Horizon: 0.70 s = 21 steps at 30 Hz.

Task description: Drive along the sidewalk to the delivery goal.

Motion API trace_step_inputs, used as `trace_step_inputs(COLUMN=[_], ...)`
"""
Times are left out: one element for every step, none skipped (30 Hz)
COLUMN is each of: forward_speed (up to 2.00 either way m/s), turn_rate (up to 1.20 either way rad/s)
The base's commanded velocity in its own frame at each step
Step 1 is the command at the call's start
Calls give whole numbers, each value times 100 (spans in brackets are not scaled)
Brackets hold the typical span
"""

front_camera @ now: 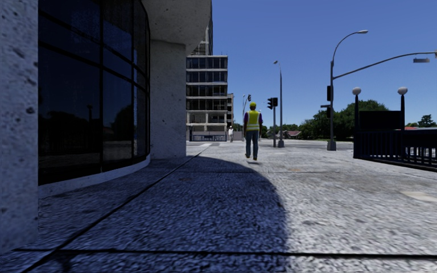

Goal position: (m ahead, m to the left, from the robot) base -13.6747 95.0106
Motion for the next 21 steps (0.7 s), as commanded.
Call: trace_step_inputs(forward_speed=[200, 200, 200, 200, 200, 200, 200, 200, 200, 200, 200, 200, 200, 200, 200, 200, 200, 200, 200, 200, 200], turn_rate=[0, 0, 0, 0, 0, 0, 0, 0, 0, 0, 0, 0, 0, 0, 0, 0, 0, 0, 0, 0, 0])
